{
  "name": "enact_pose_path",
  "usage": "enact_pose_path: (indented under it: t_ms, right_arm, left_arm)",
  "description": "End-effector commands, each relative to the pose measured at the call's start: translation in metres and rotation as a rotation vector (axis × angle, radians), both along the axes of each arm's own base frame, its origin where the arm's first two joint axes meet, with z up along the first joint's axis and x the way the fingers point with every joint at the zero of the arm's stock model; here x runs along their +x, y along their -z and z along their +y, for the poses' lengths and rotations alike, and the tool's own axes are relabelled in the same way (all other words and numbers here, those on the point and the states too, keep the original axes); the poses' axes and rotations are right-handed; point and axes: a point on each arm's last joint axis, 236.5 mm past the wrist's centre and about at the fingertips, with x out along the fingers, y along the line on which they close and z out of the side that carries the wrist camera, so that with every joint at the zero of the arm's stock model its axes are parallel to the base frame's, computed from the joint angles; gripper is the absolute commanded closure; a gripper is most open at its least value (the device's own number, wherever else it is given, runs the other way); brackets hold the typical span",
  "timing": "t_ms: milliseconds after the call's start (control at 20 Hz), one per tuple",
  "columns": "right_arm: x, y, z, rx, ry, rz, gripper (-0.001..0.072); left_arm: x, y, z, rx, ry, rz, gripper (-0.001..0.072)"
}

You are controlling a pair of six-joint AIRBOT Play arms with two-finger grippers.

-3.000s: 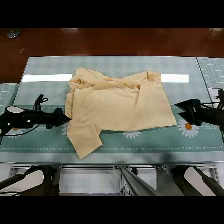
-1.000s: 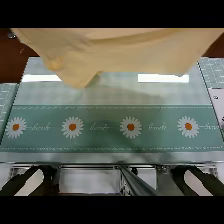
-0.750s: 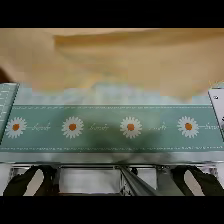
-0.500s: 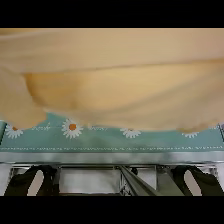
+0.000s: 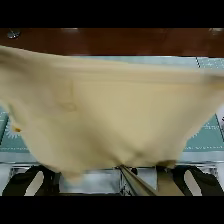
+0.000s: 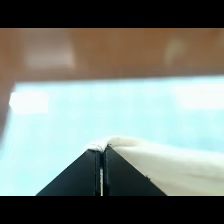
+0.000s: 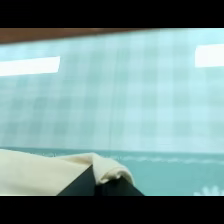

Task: Fold the shirts.

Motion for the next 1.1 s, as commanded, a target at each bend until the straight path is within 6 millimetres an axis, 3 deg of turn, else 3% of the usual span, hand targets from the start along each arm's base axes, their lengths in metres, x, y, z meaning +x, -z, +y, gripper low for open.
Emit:
enact_pose_path:
  t_ms: [0, 150, 300, 450, 600, 700, 800, 950, 1050]
  right_arm:
    - [0.054, 0.098, -0.002, 0.122, 0.003, 0.134, 0.0681]
    - [0.112, 0.151, -0.006, 0.225, 0.015, 0.198, 0.0681]
    - [0.173, 0.196, -0.019, 0.310, 0.074, 0.234, 0.0682]
    - [0.224, 0.226, -0.015, 0.376, 0.071, 0.282, 0.0681]
    - [0.259, 0.247, 0.000, 0.399, 0.054, 0.319, 0.0682]
    - [0.260, 0.260, 0.009, 0.446, 0.056, 0.384, 0.0681]
    - [0.244, 0.261, 0.006, 0.442, 0.006, 0.440, 0.0681]
    - [0.188, 0.260, 0.001, 0.399, -0.137, 0.600, 0.0681]
    - [0.150, 0.269, -0.012, 0.293, -0.180, 0.732, 0.0681]
  left_arm:
    - [0.064, 0.099, -0.004, -0.105, 0.010, 0.207, 0.0689]
    - [0.120, 0.160, -0.005, -0.148, -0.004, 0.284, 0.0689]
    - [0.157, 0.218, -0.016, -0.276, -0.030, 0.385, 0.0688]
    - [0.194, 0.250, -0.027, -0.432, -0.072, 0.408, 0.0688]
    - [0.211, 0.279, -0.043, -0.559, -0.078, 0.456, 0.0688]
    - [0.205, 0.295, -0.049, -0.589, -0.071, 0.519, 0.0687]
    - [0.190, 0.295, -0.045, -0.561, -0.026, 0.574, 0.0688]
    - [0.150, 0.288, -0.039, -0.486, 0.142, 0.713, 0.0687]
    - [0.119, 0.292, -0.033, -0.501, 0.190, 0.831, 0.0687]
